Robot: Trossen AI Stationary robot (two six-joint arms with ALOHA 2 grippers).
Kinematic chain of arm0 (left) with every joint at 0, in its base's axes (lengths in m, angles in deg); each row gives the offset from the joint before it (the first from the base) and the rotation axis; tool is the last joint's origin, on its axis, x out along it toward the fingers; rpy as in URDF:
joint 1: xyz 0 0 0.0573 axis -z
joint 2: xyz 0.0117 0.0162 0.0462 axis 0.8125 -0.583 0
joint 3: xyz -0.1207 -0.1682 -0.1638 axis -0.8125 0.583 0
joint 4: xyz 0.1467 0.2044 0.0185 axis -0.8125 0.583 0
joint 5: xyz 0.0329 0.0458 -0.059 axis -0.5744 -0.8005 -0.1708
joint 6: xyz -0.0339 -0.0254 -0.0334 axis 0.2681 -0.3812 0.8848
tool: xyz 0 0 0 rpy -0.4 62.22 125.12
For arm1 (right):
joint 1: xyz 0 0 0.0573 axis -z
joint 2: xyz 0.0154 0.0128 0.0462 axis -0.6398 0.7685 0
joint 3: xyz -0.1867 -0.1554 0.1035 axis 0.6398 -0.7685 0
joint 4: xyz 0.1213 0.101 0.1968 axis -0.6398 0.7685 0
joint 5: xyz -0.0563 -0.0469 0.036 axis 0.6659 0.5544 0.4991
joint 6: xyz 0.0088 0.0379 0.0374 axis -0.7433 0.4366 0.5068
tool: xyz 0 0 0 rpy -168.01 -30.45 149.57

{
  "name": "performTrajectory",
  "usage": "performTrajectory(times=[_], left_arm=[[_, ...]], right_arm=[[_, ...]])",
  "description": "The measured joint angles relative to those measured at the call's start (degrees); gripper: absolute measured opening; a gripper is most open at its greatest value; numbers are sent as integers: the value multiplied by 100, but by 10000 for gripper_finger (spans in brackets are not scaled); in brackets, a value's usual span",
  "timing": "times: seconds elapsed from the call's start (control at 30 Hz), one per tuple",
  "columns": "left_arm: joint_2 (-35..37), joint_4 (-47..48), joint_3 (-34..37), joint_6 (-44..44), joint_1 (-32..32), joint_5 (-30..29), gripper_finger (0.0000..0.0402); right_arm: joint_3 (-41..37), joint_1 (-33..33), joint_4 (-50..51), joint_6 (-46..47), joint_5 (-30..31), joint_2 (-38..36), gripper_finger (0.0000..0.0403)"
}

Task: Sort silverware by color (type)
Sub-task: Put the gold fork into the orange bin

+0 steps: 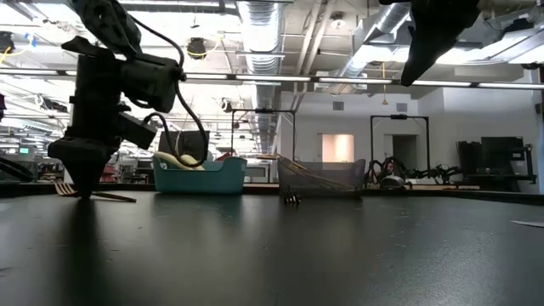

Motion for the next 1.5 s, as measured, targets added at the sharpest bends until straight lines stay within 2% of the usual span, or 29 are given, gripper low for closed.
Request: performTrajectory(times=[0.17,0.27,0.4,0.5,0.63,0.77,0.93,1.13,1.3,1.4,1.5], left_arm=[[-200,-13,-34,14,3,-40,166],[-202,-163,-23,-110,27,134,146],[-215,-244,-75,-102,39,330,77],[-217,-346,-156,82,41,263,19],[-241,-128,-307,602,84,117,10],[-112,491,-675,1364,388,-50,4],[452,1083,-1130,2772,1412,-484,2],[1289,1166,-1380,4884,3167,-1058,2],[1760,1145,-1395,6610,4562,-1837,1],[1879,1151,-1395,7276,5194,-2141,1],[1882,1238,-1395,7836,5631,-2104,1]], right_arm=[[0,1,1,-275,11,0,162],[0,19,1,-448,13,0,162],[0,121,-3,-632,64,0,162],[0,246,-36,-798,427,-2,162],[4,549,-234,-943,1051,-50,162],[4,939,-677,-1403,1223,-46,162],[4,1360,-1250,-1855,1211,-46,162],[4,1551,-1793,-2323,1182,-46,162],[4,1547,-1825,-2408,1173,-46,162],[4,1500,-1843,-2301,1174,-46,162],[4,1461,-1950,-2318,1193,-46,162]])
